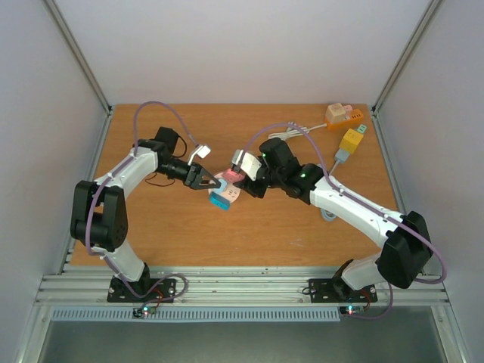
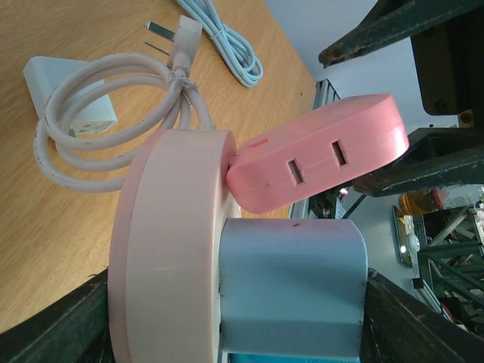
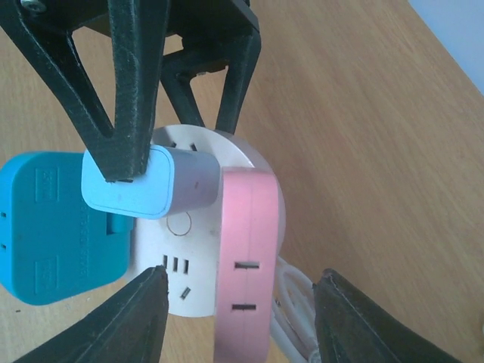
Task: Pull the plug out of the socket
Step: Remove the plug from the socket.
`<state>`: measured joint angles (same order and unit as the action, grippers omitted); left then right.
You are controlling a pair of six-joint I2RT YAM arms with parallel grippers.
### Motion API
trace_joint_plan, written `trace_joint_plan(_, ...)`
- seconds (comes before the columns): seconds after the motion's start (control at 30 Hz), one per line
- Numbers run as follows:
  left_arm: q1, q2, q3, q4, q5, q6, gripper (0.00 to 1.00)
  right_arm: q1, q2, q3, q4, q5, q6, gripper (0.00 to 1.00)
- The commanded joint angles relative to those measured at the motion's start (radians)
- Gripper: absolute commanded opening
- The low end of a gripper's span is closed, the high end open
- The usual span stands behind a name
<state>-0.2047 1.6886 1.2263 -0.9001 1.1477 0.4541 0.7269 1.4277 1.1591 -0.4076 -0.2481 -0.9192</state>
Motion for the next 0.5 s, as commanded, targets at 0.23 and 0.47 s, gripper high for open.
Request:
trace_joint_plan(0.23,-0.005,-0.055,-0.008,0.038,0.075,0.051,0.0,0.036,0.011,-0.034,0.062,0.07,-0.006,0.46)
trace_joint_plan(0.47,-0.005,-0.058,-0.005,0.007,0.102,0.093,0.0,0.037,0.009,-0.044,0.072,0.082,-0.012,0.39)
